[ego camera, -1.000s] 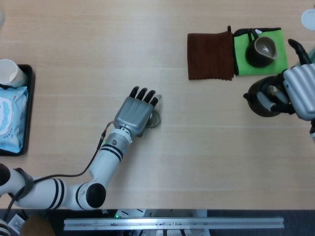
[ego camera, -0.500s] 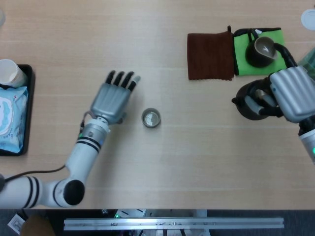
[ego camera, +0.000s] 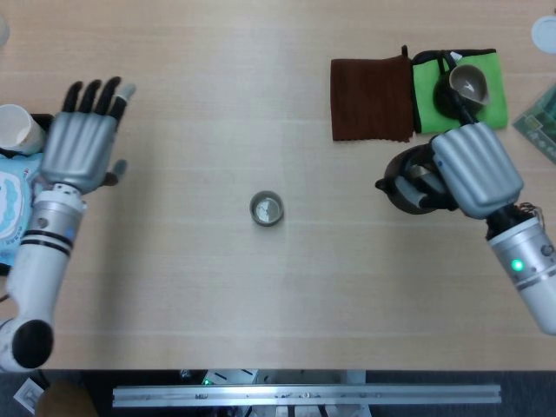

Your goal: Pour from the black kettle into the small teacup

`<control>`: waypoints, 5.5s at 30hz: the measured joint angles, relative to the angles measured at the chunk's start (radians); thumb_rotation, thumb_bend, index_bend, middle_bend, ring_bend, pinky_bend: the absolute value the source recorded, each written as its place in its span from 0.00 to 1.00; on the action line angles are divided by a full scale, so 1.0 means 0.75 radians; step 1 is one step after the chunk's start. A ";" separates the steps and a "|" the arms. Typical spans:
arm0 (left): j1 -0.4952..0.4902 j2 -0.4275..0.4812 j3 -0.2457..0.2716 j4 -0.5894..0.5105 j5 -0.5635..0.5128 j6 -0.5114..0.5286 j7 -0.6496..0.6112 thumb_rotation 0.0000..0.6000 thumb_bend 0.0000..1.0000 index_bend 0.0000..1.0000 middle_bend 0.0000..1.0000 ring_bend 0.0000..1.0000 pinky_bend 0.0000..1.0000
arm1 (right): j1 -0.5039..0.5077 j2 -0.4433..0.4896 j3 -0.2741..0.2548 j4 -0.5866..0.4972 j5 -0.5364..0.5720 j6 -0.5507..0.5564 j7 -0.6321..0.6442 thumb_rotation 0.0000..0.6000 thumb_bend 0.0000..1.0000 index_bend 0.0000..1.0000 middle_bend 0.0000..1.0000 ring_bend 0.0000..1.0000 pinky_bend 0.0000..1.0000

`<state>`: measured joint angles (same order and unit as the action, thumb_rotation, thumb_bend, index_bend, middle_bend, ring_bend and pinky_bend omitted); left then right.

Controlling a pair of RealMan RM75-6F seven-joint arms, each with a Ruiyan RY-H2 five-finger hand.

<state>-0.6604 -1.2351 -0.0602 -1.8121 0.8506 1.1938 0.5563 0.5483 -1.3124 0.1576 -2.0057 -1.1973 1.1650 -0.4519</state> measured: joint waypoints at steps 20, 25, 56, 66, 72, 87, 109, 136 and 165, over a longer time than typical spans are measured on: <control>0.218 0.249 0.064 -0.086 0.275 0.096 -0.187 1.00 0.30 0.00 0.04 0.00 0.04 | 0.139 -0.291 0.029 0.184 0.098 -0.064 -0.100 0.93 0.29 1.00 0.99 0.93 0.05; 0.244 0.265 0.056 -0.092 0.296 0.108 -0.200 1.00 0.30 0.00 0.04 0.00 0.04 | 0.182 -0.360 0.042 0.247 0.124 -0.086 -0.117 0.93 0.29 1.00 0.99 0.93 0.05; 0.360 0.302 0.019 -0.137 0.404 0.151 -0.231 1.00 0.30 0.00 0.04 0.00 0.04 | 0.431 -0.586 0.083 0.477 0.309 -0.193 -0.334 0.94 0.29 1.00 0.99 0.93 0.05; 0.380 0.305 0.010 -0.134 0.426 0.145 -0.245 1.00 0.30 0.00 0.04 0.00 0.04 | 0.496 -0.623 0.076 0.516 0.362 -0.187 -0.437 0.99 0.29 1.00 0.99 0.93 0.05; 0.392 0.304 0.005 -0.131 0.436 0.145 -0.253 1.00 0.30 0.00 0.04 0.00 0.04 | 0.527 -0.638 0.070 0.535 0.377 -0.191 -0.473 0.99 0.29 1.00 0.99 0.93 0.05; 0.418 0.302 -0.008 -0.113 0.446 0.143 -0.281 1.00 0.30 0.00 0.04 0.00 0.04 | 0.612 -0.662 0.056 0.568 0.443 -0.195 -0.603 0.98 0.29 1.00 0.99 0.93 0.05; 0.435 0.293 -0.024 -0.105 0.456 0.135 -0.285 1.00 0.30 0.00 0.04 0.00 0.04 | 0.659 -0.639 0.025 0.546 0.502 -0.164 -0.670 0.98 0.28 1.00 0.99 0.93 0.05; 0.439 0.288 -0.037 -0.104 0.455 0.119 -0.275 1.00 0.30 0.00 0.04 0.00 0.04 | 0.615 -0.666 0.005 0.551 0.439 -0.108 -0.520 0.99 0.28 1.00 0.99 0.93 0.05; 0.433 0.278 -0.038 -0.099 0.481 0.104 -0.273 1.00 0.30 0.00 0.04 0.00 0.04 | 0.283 -0.563 -0.031 0.513 0.218 -0.026 0.044 0.99 0.28 1.00 0.97 0.93 0.05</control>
<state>-0.3355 -1.0269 -0.0888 -1.8863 1.2111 1.2717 0.3512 0.7604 -1.7349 0.1343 -1.6207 -1.0335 1.1453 -0.4186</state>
